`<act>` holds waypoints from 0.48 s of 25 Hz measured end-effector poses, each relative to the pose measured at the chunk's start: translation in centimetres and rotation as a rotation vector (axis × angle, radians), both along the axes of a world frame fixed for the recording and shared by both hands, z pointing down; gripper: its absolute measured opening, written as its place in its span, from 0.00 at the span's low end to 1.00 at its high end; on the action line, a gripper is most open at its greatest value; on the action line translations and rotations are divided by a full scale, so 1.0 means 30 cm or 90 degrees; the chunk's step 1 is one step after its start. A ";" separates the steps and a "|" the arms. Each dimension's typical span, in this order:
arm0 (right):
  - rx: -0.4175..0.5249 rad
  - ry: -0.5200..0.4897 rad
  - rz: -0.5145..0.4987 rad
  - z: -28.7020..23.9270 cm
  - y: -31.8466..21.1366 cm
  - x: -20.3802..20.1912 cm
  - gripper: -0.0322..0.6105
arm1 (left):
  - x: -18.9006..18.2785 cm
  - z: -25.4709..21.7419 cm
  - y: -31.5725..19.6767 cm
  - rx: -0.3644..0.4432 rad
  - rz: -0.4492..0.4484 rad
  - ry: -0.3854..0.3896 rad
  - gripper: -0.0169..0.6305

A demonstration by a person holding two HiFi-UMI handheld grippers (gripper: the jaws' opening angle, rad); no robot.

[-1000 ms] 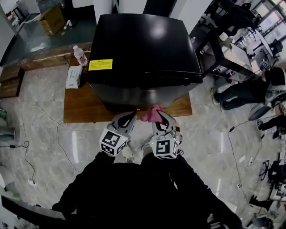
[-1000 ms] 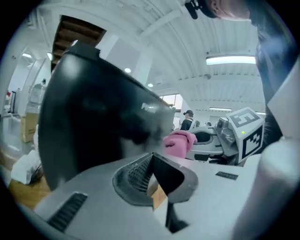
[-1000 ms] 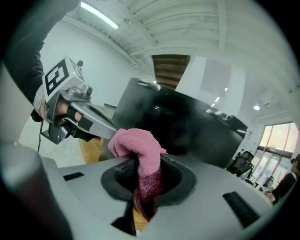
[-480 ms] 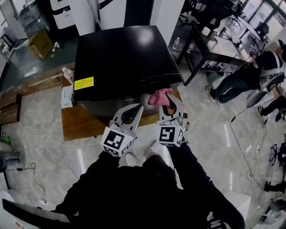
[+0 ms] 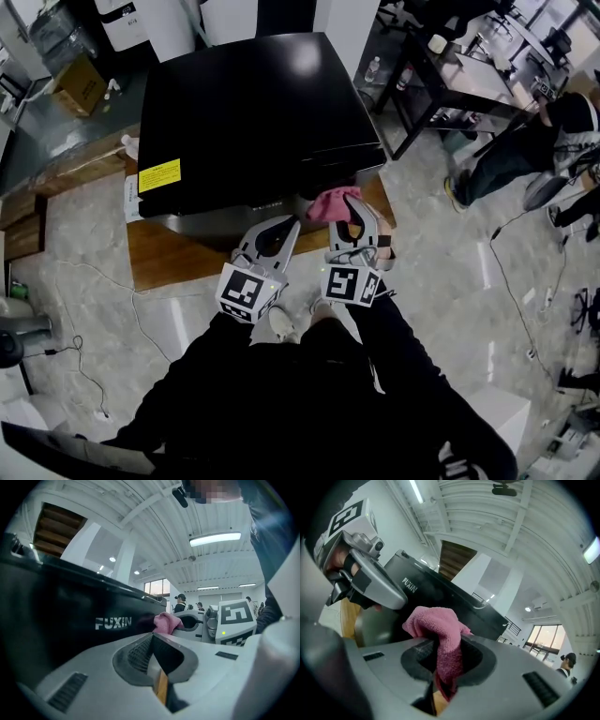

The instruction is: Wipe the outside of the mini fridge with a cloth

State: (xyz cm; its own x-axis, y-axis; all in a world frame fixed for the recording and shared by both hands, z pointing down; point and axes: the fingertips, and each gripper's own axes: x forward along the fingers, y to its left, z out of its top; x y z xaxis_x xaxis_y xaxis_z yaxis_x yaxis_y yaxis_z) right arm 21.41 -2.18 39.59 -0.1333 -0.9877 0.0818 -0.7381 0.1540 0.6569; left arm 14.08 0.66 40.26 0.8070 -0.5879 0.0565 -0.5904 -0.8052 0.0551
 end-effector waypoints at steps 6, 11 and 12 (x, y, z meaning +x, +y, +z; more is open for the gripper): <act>-0.071 0.003 -0.006 0.198 0.004 0.005 0.17 | 0.029 0.139 0.023 -0.016 0.006 -0.020 0.04; -0.129 0.009 -0.015 0.407 -0.009 0.018 0.17 | 0.087 0.341 0.028 -0.030 0.023 -0.042 0.04; -0.137 0.006 -0.017 0.453 -0.011 0.021 0.17 | 0.094 0.380 0.027 -0.035 0.023 -0.043 0.04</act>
